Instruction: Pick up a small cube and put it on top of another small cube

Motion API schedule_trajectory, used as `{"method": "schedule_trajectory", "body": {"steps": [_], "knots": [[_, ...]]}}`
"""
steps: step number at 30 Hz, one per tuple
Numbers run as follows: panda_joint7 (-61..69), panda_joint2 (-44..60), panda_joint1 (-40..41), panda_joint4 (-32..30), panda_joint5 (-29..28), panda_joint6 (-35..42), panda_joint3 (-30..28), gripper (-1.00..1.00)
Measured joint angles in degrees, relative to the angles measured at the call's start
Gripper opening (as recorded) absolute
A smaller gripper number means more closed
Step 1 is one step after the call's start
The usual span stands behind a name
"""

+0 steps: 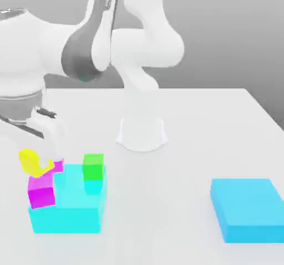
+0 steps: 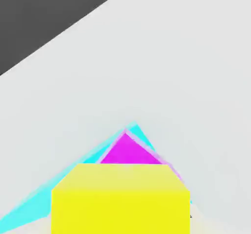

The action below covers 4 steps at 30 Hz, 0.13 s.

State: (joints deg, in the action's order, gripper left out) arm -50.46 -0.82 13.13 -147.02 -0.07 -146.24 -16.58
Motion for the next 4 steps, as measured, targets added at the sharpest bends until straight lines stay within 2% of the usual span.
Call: {"method": "schedule_trajectory", "body": {"steps": [4], "knots": [[0.0,0.0,-0.1,0.0,0.0,0.0,0.0,1.00]]}}
